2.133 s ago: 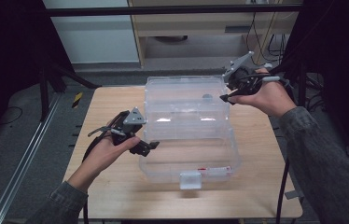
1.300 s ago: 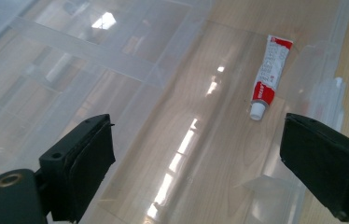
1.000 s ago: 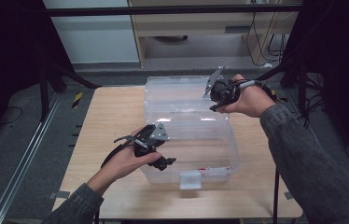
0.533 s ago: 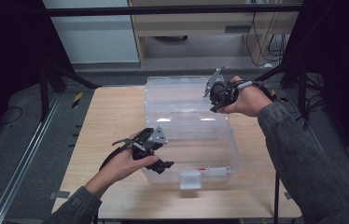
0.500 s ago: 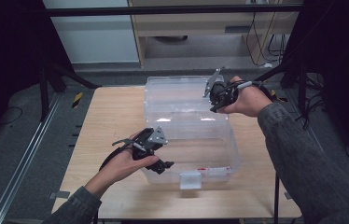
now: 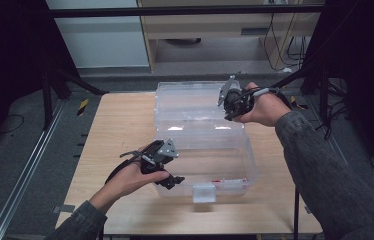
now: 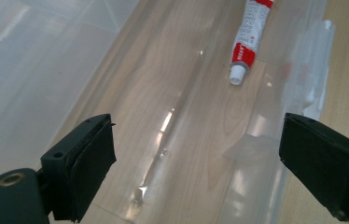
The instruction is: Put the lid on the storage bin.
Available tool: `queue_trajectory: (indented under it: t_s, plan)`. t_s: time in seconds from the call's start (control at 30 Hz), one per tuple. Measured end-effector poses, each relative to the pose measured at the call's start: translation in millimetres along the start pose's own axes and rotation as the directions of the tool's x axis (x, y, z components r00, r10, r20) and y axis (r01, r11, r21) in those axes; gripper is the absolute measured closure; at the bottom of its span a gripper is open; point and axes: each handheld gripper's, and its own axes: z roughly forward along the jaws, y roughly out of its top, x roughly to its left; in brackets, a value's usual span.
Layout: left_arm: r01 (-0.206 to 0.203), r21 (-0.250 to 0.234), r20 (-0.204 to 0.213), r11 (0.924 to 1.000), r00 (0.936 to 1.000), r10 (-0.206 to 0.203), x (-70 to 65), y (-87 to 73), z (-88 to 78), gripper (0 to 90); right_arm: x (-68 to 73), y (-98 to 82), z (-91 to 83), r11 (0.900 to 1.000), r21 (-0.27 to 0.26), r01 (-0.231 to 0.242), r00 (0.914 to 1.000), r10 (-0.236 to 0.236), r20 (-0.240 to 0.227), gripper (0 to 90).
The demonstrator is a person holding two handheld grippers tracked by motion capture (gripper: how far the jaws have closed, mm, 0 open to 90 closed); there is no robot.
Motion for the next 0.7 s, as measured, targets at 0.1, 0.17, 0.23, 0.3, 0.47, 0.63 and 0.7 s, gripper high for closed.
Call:
queue_trajectory:
  t_s: [0.1,0.17,0.23,0.3,0.47,0.63,0.7]
  plan:
    - [0.0,-0.007,0.027,1.0,0.9996,0.0,-1.1,-3.0,-2.7,10.7,0.4,0.2,0.2,1.0,0.001,0.002,1.0,-0.002,0.002,78.5]
    - [0.004,-0.014,0.029,0.9999,0.9996,-0.004,-1.5,-4.0,-4.8,10.8,0.5,0.5,0.3,1.0,0.003,0.002,1.0,-0.002,0.004,78.5]
    - [0.001,-0.015,0.042,0.9999,0.9991,0.0,-3.1,-5.0,-6.3,11.0,0.5,0.7,0.6,1.0,0.002,0.003,1.0,-0.003,0.003,78.6]
    - [-0.006,-0.007,0.052,1.0,0.9986,0.007,-4.7,-5.9,-6.5,11.0,0.6,0.8,1.0,1.0,0.001,0.005,1.0,-0.005,0.004,78.6]
    - [-0.029,0.034,0.094,0.999,0.9952,0.026,-12.6,-13.1,0.7,12.6,0.9,1.2,1.0,1.0,0.004,0.01,0.9999,-0.01,0.006,78.8]
    - [-0.041,0.059,0.118,0.9974,0.9925,0.034,-16.3,-18.3,6.0,23.6,1.0,1.1,0.9,1.0,0.004,0.012,0.9999,-0.012,0.005,79.2]
    - [-0.051,0.07,0.12,0.9962,0.9918,0.042,-16.1,-18.6,5.8,29.8,1.0,1.1,0.9,1.0,0.004,0.012,0.9999,-0.012,0.005,79.2]
